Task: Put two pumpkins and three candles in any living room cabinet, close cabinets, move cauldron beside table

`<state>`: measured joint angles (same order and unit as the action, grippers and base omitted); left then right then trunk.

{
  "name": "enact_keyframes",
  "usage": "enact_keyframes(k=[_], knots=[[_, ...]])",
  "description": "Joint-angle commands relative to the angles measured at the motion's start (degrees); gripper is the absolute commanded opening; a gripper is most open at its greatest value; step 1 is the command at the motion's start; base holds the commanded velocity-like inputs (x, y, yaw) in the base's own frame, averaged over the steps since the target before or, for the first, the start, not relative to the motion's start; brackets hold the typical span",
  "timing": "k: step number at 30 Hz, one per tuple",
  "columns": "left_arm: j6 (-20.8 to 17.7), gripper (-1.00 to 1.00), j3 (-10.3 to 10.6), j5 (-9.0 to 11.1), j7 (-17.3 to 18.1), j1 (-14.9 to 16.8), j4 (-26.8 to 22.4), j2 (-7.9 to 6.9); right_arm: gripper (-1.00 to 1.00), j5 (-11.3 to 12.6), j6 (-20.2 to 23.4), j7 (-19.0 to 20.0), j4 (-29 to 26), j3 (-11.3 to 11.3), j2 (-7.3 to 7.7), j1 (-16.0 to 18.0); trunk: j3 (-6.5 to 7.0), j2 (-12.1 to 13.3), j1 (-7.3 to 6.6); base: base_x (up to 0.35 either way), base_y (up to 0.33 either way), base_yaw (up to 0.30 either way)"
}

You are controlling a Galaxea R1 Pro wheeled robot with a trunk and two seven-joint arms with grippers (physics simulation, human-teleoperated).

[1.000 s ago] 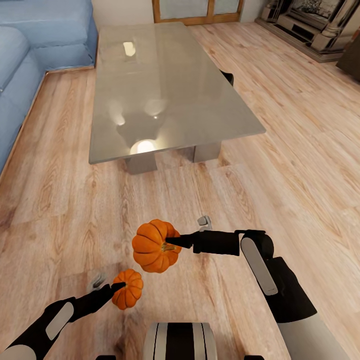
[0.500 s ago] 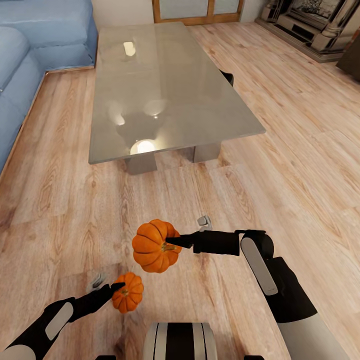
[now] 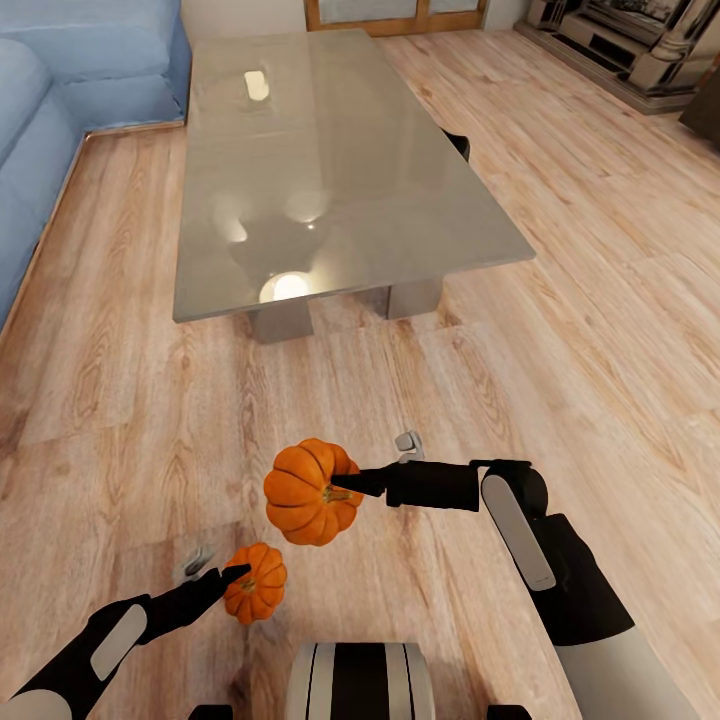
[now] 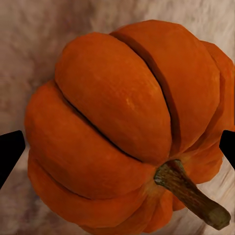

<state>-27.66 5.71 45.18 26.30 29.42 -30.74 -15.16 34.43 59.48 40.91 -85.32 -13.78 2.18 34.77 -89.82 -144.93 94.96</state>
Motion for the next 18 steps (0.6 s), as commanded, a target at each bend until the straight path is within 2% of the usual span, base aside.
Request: enact_keyframes(k=[1, 5, 9, 18], knots=[[-0.20, 1.00, 0.26, 0.44, -0.02, 0.02, -0.02, -0.06, -1.00, -0.07, 0.20, 0.21, -0.02, -0.02, 0.02, 0.04, -0.03, -0.01, -0.01, 0.000, 0.000, 0.000], [-0.13, 1.00, 0.28, 0.33, -0.14, 0.02, -0.02, -0.05, -1.00, -0.05, 0.20, 0.20, -0.02, -0.02, 0.04, 0.04, -0.03, -0.01, -0.01, 0.000, 0.000, 0.000], [-0.12, 1.00, 0.34, 0.20, -0.27, 0.02, -0.02, 0.00, -1.00, -0.04, 0.20, 0.22, -0.02, -0.02, 0.08, 0.04, -0.92, -0.07, 0.09, 0.000, 0.000, 0.000], [-0.03, 1.00, 0.37, -0.05, -0.28, 0.02, -0.02, 0.12, -1.00, -0.06, 0.20, 0.22, 0.00, -0.03, 0.05, 0.04, -0.92, -0.07, 0.09, 0.000, 0.000, 0.000]])
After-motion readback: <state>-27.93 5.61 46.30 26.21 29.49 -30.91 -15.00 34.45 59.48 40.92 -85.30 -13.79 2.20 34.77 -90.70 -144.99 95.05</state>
